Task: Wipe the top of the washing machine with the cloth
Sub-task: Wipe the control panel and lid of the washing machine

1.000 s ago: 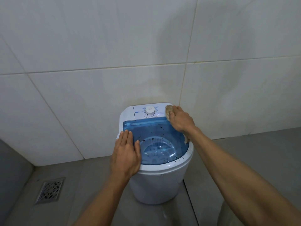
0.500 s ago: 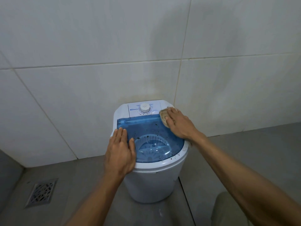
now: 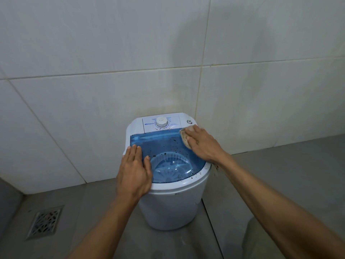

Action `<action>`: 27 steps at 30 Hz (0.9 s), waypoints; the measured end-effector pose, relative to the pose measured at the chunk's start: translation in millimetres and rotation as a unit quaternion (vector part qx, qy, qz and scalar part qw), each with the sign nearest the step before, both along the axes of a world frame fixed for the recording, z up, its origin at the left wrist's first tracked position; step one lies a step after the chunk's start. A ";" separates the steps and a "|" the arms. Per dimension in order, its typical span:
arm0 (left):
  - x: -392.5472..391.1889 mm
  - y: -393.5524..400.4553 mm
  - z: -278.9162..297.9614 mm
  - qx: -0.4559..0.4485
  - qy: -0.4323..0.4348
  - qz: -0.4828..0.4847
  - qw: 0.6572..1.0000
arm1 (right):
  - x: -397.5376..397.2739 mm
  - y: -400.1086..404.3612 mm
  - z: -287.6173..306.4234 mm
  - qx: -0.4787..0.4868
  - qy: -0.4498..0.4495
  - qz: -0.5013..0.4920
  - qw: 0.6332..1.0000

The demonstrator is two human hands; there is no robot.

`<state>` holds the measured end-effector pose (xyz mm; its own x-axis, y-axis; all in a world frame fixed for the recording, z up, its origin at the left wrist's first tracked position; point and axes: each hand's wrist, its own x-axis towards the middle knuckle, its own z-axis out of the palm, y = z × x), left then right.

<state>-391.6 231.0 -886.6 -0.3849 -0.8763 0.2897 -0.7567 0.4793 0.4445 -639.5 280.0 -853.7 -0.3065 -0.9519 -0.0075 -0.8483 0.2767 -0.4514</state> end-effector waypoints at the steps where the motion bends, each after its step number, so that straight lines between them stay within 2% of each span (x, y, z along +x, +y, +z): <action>1: 0.0 -0.2 -0.3 0.001 0.000 -0.001 1.000 | 0.0 6.2 -2.9 -0.002 -0.002 0.008 1.000; 5: 1.1 -1.1 -0.2 0.008 -0.003 -0.002 1.000 | -4.1 9.6 0.6 -0.023 -0.055 -0.033 0.998; 10: 0.5 -2.2 -0.6 0.017 -0.006 0.005 1.000 | -17.0 -1.5 2.9 -0.005 -0.117 -0.141 0.983; 12: -0.1 -2.0 -0.3 0.022 -0.007 0.009 1.000 | -15.1 -1.1 0.8 -0.015 -0.118 -0.163 0.979; 16: -1.3 0.6 1.9 0.021 0.000 0.012 1.000 | 3.5 16.1 0.6 -0.074 -0.067 -0.109 0.989; 20: -0.5 1.6 1.3 0.022 -0.001 0.009 1.000 | 18.7 38.4 -13.0 -0.052 -0.001 -0.029 0.998; 27: 0.6 -0.6 1.3 0.024 -0.009 0.002 1.000 | 10.7 29.9 -9.8 -0.058 -0.057 -0.070 0.994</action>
<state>-391.0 230.5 -885.3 -0.3854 -0.8911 0.2398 -0.7670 0.4538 0.4536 -628.8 309.8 -863.6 -0.4385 -0.8969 0.0572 -0.7476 0.3287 -0.5771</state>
